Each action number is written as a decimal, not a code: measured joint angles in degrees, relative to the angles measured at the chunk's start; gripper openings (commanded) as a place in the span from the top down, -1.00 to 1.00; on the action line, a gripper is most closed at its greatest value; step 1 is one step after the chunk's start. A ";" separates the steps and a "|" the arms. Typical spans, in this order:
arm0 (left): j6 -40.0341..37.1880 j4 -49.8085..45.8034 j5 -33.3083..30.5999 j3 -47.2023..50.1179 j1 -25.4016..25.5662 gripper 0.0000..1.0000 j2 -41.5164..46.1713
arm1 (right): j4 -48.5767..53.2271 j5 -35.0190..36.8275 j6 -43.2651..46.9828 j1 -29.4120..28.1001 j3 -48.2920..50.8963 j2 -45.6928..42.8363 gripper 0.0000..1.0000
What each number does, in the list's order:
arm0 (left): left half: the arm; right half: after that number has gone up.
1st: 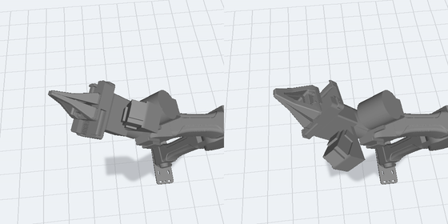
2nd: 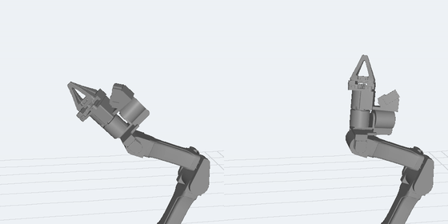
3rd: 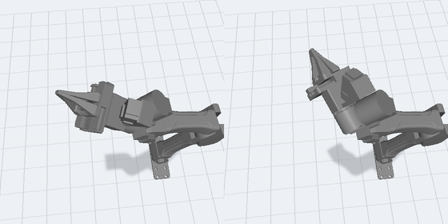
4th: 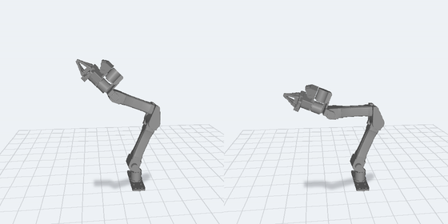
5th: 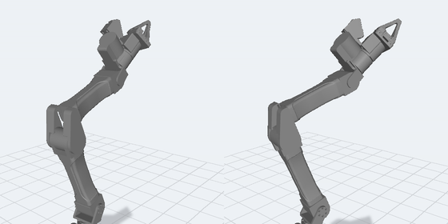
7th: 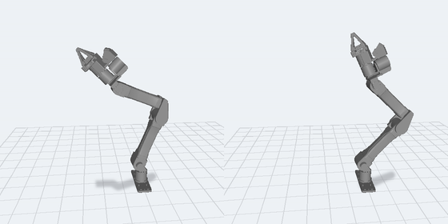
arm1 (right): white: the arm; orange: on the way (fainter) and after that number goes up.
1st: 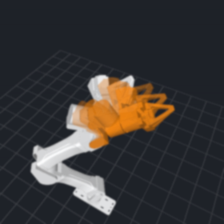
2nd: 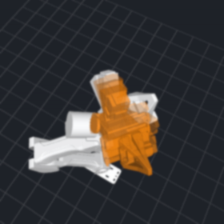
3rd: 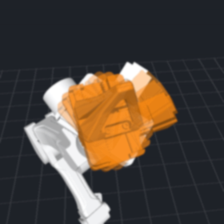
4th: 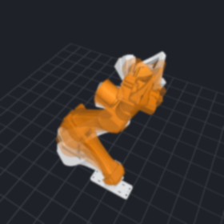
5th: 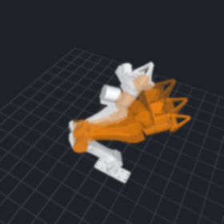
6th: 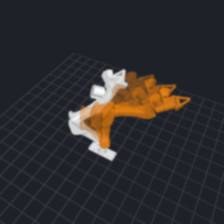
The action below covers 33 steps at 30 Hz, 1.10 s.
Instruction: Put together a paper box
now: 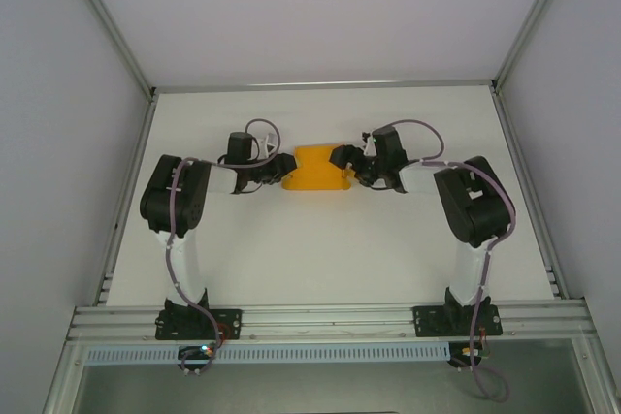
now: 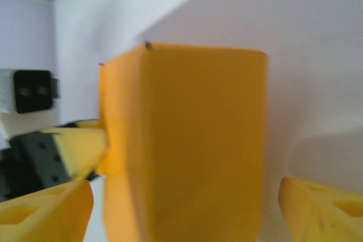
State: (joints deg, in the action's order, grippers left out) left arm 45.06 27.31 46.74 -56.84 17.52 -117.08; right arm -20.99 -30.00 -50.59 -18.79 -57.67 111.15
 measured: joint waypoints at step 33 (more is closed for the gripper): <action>-66.66 -32.06 -42.21 6.82 29.86 -1.00 44.06 | 31.28 -10.43 -17.84 2.60 -3.37 -17.20 0.40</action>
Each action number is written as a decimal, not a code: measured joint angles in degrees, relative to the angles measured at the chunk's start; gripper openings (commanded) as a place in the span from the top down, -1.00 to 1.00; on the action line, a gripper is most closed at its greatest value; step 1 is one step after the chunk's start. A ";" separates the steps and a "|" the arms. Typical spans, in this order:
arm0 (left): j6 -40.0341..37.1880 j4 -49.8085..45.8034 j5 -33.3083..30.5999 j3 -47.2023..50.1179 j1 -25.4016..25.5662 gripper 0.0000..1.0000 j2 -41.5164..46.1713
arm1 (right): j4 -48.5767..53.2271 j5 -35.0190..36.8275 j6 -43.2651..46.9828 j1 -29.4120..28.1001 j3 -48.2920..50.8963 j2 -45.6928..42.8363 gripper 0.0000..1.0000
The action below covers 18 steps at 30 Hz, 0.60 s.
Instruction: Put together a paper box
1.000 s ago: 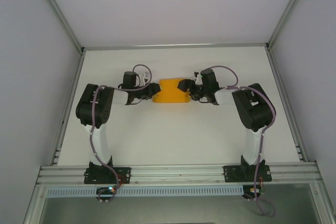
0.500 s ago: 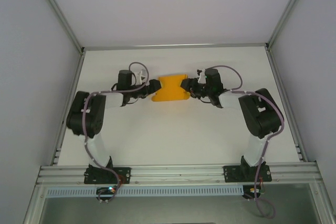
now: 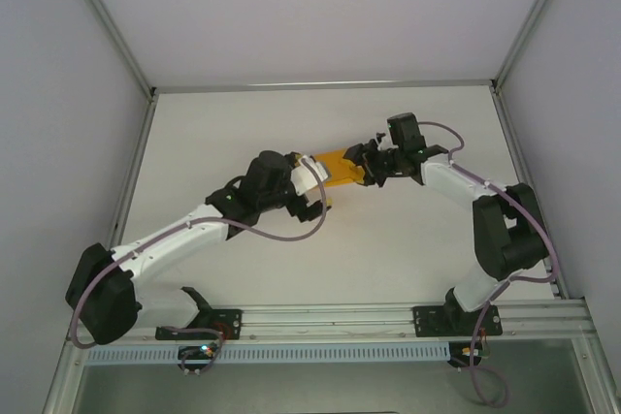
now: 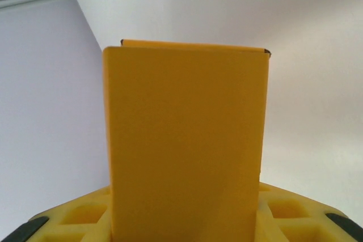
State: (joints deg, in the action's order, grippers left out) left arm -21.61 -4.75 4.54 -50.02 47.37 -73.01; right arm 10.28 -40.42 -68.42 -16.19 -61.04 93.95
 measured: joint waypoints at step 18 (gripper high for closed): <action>-13.20 -6.21 -2.69 -0.72 -0.20 -0.65 -5.68 | 12.90 -10.67 -5.51 0.83 -2.89 -0.13 0.31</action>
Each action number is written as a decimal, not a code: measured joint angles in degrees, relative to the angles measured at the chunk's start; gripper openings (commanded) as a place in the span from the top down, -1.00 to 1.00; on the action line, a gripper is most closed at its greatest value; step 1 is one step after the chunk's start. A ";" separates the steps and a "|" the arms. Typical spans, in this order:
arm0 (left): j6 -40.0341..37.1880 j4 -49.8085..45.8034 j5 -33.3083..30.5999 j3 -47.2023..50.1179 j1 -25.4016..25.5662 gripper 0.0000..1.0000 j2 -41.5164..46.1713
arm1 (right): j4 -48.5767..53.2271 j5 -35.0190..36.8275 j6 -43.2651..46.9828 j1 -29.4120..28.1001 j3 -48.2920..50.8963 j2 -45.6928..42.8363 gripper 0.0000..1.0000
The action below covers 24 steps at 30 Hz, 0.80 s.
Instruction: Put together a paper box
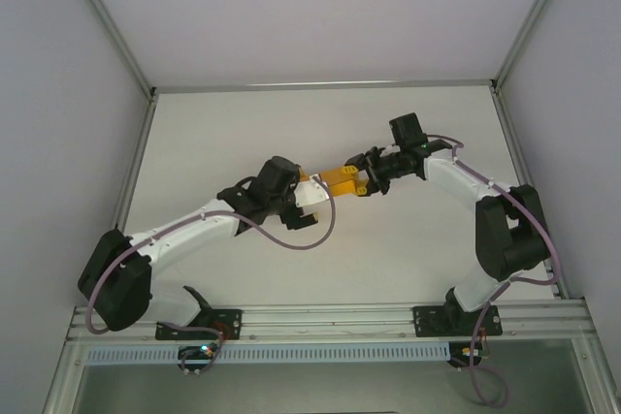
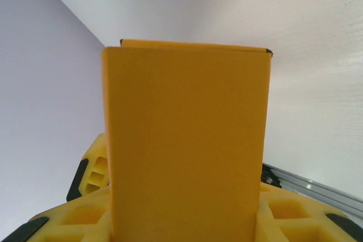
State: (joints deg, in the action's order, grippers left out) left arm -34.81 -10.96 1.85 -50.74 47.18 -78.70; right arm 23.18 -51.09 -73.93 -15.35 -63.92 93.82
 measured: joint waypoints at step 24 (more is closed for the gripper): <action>-1.22 -3.52 3.08 -2.34 -1.92 0.24 -1.25 | 3.28 0.11 5.64 2.43 -0.26 -0.76 -0.79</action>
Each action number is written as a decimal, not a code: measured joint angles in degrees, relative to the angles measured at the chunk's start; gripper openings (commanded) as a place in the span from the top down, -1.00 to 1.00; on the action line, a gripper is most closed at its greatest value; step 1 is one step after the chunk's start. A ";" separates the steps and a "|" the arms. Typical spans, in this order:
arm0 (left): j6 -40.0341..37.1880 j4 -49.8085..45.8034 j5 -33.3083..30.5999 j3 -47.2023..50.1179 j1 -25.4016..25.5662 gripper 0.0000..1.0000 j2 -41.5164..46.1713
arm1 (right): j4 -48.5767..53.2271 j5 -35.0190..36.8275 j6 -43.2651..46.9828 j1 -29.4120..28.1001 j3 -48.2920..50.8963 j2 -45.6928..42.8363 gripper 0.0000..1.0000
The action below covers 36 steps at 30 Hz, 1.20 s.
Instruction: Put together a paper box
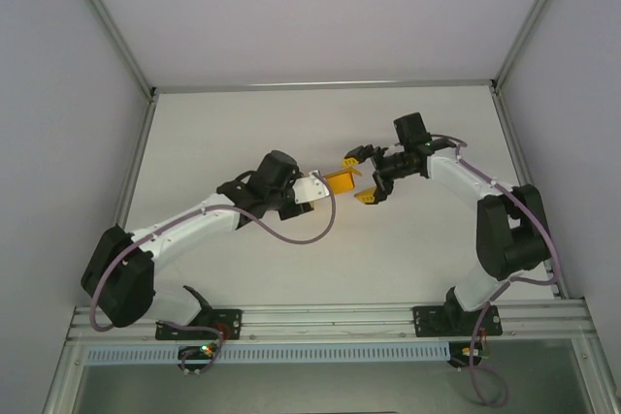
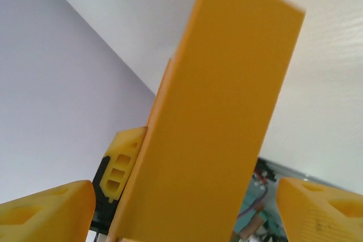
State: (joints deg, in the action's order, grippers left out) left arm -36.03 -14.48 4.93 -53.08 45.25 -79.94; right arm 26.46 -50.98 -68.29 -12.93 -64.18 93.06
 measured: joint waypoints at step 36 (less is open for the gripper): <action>2.93 -10.43 10.54 -6.73 -1.86 0.20 -10.12 | 6.67 34.16 73.37 -11.32 -2.51 -9.07 0.08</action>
State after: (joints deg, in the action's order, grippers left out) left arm -33.10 -24.91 15.46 -59.81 43.40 -90.06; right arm 33.12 -16.82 5.08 -24.25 -66.70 83.99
